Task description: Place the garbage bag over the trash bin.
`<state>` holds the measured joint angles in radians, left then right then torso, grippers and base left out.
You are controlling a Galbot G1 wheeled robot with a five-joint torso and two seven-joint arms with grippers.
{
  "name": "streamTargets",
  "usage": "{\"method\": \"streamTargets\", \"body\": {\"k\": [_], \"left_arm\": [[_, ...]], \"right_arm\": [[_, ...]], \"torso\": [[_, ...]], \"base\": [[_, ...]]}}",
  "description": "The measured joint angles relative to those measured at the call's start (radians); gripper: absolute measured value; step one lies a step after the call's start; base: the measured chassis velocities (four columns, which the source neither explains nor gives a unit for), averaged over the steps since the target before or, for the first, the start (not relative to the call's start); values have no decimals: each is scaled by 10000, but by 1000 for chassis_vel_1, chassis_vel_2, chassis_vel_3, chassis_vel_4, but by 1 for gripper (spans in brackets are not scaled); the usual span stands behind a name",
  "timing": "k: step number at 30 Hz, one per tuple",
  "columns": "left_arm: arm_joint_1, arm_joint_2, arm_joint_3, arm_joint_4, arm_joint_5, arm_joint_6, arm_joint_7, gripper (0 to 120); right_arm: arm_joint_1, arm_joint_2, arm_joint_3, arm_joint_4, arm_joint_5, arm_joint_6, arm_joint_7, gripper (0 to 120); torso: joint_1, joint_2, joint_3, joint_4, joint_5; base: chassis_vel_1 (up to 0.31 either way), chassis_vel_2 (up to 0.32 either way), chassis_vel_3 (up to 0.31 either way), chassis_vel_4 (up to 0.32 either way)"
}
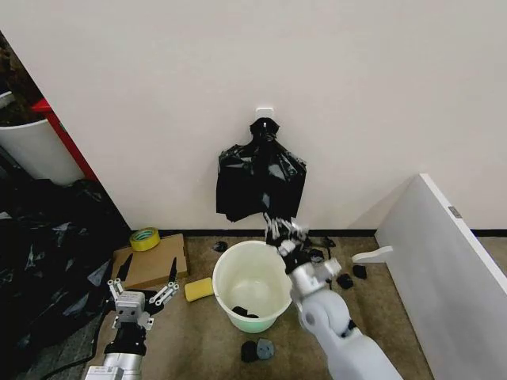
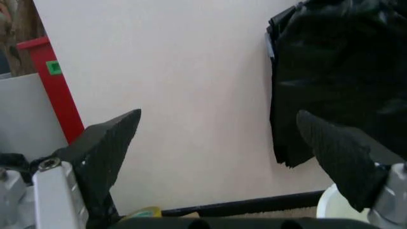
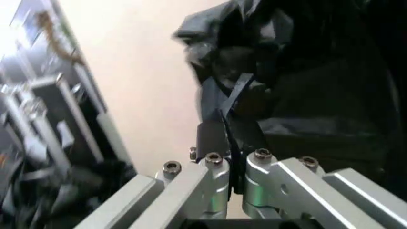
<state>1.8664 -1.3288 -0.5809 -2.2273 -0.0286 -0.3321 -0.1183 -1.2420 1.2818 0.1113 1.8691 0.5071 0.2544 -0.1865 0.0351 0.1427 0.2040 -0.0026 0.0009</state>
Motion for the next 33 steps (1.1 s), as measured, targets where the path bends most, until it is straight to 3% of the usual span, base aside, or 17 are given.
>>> {"method": "streamTargets", "body": {"k": [7, 18, 33], "left_arm": [[20, -21, 2, -13, 48, -33, -9, 94], [80, -28, 16, -85, 175, -106, -22, 94], [92, -16, 86, -59, 332, -220, -49, 94]], "right_arm": [[-1321, -693, 186, 445, -1460, 968, -883, 0], [-2442, -1117, 501, 592, -2810, 2386, -2054, 0], [-3295, -1253, 642, 708, -4452, 3400, -2242, 0]], "torso": [[0, 0, 0, -1, -3], [0, 0, 1, -1, -5], [0, -1, 1, 0, -3]], "base": [[0, 0, 0, 0], [0, 0, 0, 0], [0, 0, 0, 0]]}}
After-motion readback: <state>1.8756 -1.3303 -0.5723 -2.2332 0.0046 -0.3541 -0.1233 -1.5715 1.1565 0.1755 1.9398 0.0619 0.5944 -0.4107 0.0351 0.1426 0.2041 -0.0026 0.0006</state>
